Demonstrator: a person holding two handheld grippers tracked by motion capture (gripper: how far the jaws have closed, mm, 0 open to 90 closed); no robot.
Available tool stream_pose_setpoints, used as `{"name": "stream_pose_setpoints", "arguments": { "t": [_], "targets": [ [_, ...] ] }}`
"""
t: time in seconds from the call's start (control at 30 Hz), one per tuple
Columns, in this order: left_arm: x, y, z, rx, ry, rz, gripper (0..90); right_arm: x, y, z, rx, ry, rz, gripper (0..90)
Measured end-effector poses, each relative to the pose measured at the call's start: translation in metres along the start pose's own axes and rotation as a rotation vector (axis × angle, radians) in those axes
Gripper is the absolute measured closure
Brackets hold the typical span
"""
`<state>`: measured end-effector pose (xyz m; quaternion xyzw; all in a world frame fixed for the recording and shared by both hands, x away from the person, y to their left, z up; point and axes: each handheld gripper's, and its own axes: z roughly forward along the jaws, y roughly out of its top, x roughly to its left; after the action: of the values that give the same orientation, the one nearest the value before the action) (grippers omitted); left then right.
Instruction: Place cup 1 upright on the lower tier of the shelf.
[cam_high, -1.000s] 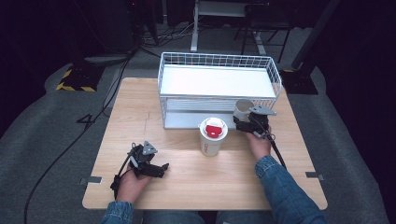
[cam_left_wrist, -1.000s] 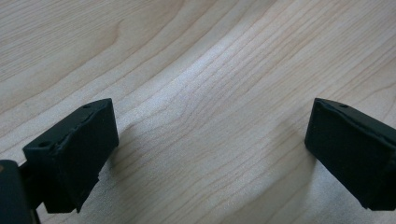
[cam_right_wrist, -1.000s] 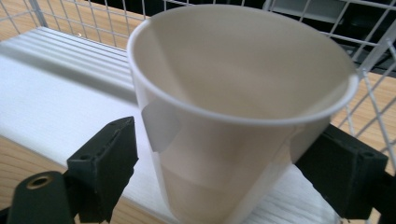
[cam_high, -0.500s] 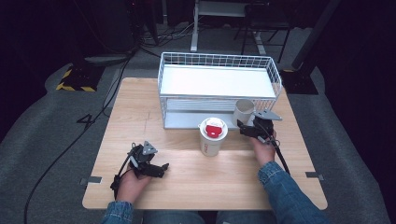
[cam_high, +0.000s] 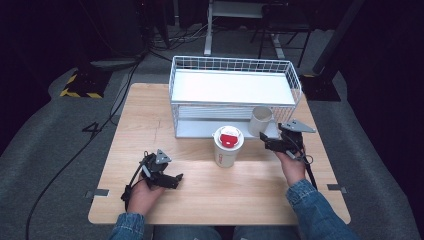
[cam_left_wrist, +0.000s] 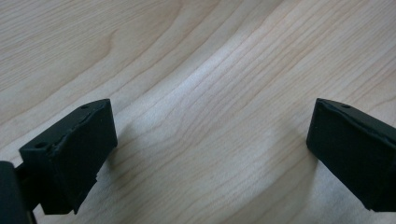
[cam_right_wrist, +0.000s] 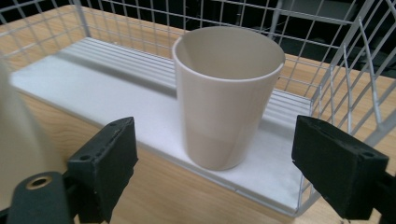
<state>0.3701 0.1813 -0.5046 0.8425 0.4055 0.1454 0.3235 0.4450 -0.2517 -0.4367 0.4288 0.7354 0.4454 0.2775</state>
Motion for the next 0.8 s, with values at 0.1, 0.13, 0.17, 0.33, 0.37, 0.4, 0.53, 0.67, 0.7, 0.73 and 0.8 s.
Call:
{"name": "stream_pose_setpoints", "arguments": {
  "t": [0.1, 0.13, 0.17, 0.33, 0.37, 0.4, 0.53, 0.67, 0.7, 0.73, 0.8],
  "targets": [
    [-0.001, 0.003, 0.003, -0.006, -0.009, 0.002, 2.0, 0.000, 0.001, -0.012, 0.016, 0.038, 0.014, 15.5],
    [-0.001, 0.003, 0.003, -0.001, -0.009, 0.004, 1.9, 0.001, 0.001, -0.014, 0.017, 0.044, 0.016, 15.6],
    [-0.001, 0.005, 0.005, 0.000, -0.012, 0.003, 1.9, 0.001, 0.000, -0.016, 0.018, 0.052, 0.019, 15.6],
    [-0.001, 0.006, 0.006, -0.006, -0.016, 0.005, 1.9, 0.004, 0.000, -0.029, 0.018, 0.088, 0.021, 15.8],
    [-0.001, 0.006, 0.006, -0.005, -0.014, 0.011, 1.9, 0.004, 0.000, -0.030, 0.021, 0.091, 0.021, 15.8],
    [-0.001, 0.006, 0.006, -0.005, -0.017, 0.005, 1.9, 0.004, 0.000, -0.030, 0.021, 0.091, 0.021, 15.8],
    [-0.001, 0.006, 0.006, -0.004, -0.016, 0.007, 1.9, 0.006, 0.000, -0.037, 0.029, 0.120, 0.027, 15.8],
    [-0.001, 0.006, 0.006, -0.005, -0.017, 0.004, 1.9, 0.009, 0.000, -0.043, 0.027, 0.136, 0.016, 15.6],
    [-0.001, 0.006, 0.006, -0.005, -0.017, 0.004, 1.9, 0.011, -0.001, -0.046, 0.026, 0.140, 0.007, 15.5],
    [-0.001, 0.006, 0.006, -0.005, -0.017, 0.004, 1.9, 0.011, -0.001, -0.046, 0.026, 0.140, 0.007, 15.5],
    [-0.001, 0.006, 0.006, -0.008, -0.015, 0.003, 1.9, 0.013, -0.001, -0.049, 0.024, 0.146, 0.002, 15.5]
  ]
}}
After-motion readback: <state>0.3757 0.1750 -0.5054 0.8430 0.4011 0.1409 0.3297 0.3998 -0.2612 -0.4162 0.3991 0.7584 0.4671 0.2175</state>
